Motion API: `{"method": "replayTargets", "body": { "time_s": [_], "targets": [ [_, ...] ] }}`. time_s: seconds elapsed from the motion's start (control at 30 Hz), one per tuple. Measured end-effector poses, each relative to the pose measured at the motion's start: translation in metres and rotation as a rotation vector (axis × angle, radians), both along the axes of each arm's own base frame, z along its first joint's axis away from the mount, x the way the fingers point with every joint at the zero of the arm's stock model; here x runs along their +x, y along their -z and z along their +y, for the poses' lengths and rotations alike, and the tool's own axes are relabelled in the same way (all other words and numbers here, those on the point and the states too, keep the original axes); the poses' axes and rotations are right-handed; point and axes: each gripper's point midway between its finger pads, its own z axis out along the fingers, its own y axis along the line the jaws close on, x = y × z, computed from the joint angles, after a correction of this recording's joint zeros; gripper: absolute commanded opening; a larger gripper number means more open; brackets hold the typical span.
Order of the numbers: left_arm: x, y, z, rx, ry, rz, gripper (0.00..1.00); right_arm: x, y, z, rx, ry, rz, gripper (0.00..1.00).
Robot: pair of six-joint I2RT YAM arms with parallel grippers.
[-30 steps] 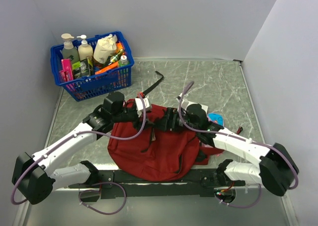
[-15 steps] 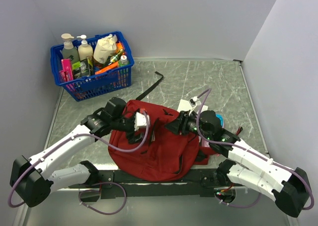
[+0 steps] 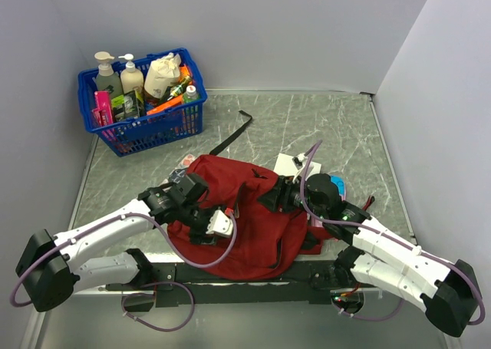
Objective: Pack the student bag
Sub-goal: Place the personal item in the student bag.
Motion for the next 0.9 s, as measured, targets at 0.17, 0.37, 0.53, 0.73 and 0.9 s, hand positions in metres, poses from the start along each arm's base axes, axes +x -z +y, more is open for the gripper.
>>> {"method": "replayTargets", "body": {
  "time_s": [0.17, 0.37, 0.53, 0.73, 0.9],
  "targets": [
    [0.002, 0.011, 0.000, 0.017, -0.001, -0.022, 0.57, 0.001, 0.001, -0.001, -0.005, 0.005, -0.003, 0.66],
    [0.006, 0.019, -0.005, 0.028, -0.013, -0.053, 0.48, 0.002, 0.001, -0.001, -0.007, 0.012, -0.005, 0.65],
    [0.010, 0.024, -0.011, 0.023, -0.036, -0.080, 0.42, 0.003, 0.001, -0.002, -0.008, 0.016, -0.006, 0.64],
    [0.015, 0.026, -0.014, 0.034, -0.050, -0.110, 0.31, 0.003, 0.001, -0.002, -0.009, 0.020, -0.008, 0.62],
    [0.019, 0.035, -0.008, 0.066, -0.069, -0.144, 0.28, 0.004, 0.001, -0.003, -0.012, 0.025, -0.012, 0.62]
  ]
}}
